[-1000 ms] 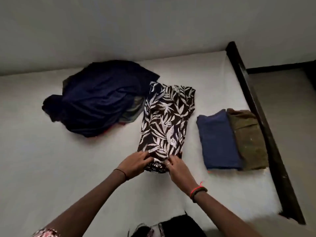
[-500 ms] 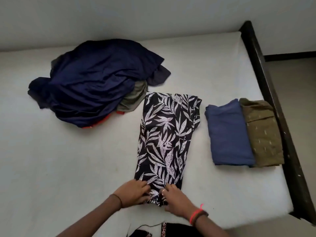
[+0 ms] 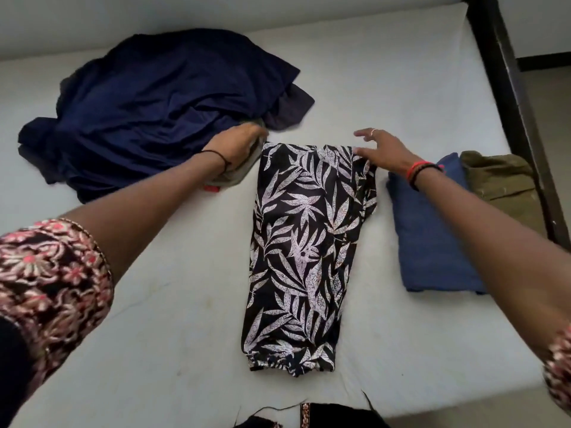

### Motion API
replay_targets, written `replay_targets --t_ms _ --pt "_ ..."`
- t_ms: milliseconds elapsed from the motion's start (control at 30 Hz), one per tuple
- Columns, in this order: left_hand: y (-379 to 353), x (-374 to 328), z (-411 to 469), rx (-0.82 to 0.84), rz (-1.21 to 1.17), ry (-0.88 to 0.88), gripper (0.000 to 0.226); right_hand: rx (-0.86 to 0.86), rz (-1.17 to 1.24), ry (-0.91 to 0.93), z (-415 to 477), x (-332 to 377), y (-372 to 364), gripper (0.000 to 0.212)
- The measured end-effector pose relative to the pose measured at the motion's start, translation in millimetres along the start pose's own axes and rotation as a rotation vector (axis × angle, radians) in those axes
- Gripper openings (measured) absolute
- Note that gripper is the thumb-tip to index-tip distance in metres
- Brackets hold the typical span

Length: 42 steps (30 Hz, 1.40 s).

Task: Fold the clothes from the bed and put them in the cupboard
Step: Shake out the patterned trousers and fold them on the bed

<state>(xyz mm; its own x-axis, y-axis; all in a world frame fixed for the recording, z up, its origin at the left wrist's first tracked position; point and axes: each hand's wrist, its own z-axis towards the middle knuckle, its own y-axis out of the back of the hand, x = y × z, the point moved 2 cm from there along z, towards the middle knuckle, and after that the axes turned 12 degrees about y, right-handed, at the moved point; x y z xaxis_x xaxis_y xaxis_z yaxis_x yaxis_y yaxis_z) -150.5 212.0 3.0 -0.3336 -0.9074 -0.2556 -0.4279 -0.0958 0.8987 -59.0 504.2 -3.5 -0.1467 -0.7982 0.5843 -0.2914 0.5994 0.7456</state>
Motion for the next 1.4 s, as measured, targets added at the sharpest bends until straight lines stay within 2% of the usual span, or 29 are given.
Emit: replay_targets --t_ms 100,167,300,433,533,633,700,767,833,900,967,1067,1200,1300,1400 --pt "-15.7 -13.6 28.2 0.185 0.047 -0.023 0.043 0.193 0.032 -0.049 13.1 -10.1 -2.4 0.056" --pt "-28.2 -16.1 37.2 0.267 0.072 0.007 0.048 0.22 0.021 -0.047 19.6 -13.7 -4.2 0.052" --pt "-27.4 -16.7 46.2 0.166 0.122 0.009 0.028 0.199 0.051 -0.052 21.1 -34.1 3.5 0.028" --pt "-19.2 1.2 49.7 0.093 0.1 0.099 0.028 0.087 0.189 -0.152 8.2 -60.4 6.7 0.017" --pt "-29.9 -4.4 43.2 0.041 -0.009 0.184 0.028 -0.04 0.055 -0.194 3.1 -57.4 -3.0 0.027" --pt "-39.2 -37.1 11.5 -0.265 -0.134 0.217 0.039 -0.358 -0.113 -0.183 -12.0 -25.9 -16.7 0.038" --pt "-56.5 -62.1 -24.5 -0.364 -0.372 0.222 0.045 -0.48 -0.161 -0.129 -26.6 3.3 -41.0 0.047" --pt "-88.6 -88.7 -62.3 -0.271 -0.523 0.212 0.05 -0.383 -0.213 -0.05 -42.2 32.6 -81.3 0.057" --pt "-122.3 -106.4 -94.3 -0.125 -0.507 0.2 0.054 -0.272 -0.266 0.054 -55.7 49.0 -122.1 0.062" --pt "-150.6 -100.9 -110.4 -0.072 -0.389 0.231 0.055 -0.206 -0.322 0.085 -64.9 42.4 -146.1 0.066" --pt "-165.8 -79.7 -111.6 -0.106 -0.179 0.237 0.055 -0.174 -0.393 0.074 -69.5 23.2 -150.6 0.071" --pt "-165.2 -53.7 -102.6 -0.13 0.001 0.211 0.056 -0.153 -0.48 0.049 -72.2 0.4 -139.1 0.072" --pt "-137.2 -26.8 -79.7 -0.18 0.017 0.246 0.056 -0.188 -0.52 0.002 -71.8 -15.2 -107.5 0.066" --pt "-97.8 -10.1 -48.5 -0.245 0.027 0.203 0.056 -0.196 -0.4 0.067 -53.2 -20.2 -65.7 0.063" --pt "-55.2 -2.9 -2.1 -0.121 0.03 0.035 0.06 -0.056 -0.161 0.094 -20.6 -25.0 -25.2 0.069"
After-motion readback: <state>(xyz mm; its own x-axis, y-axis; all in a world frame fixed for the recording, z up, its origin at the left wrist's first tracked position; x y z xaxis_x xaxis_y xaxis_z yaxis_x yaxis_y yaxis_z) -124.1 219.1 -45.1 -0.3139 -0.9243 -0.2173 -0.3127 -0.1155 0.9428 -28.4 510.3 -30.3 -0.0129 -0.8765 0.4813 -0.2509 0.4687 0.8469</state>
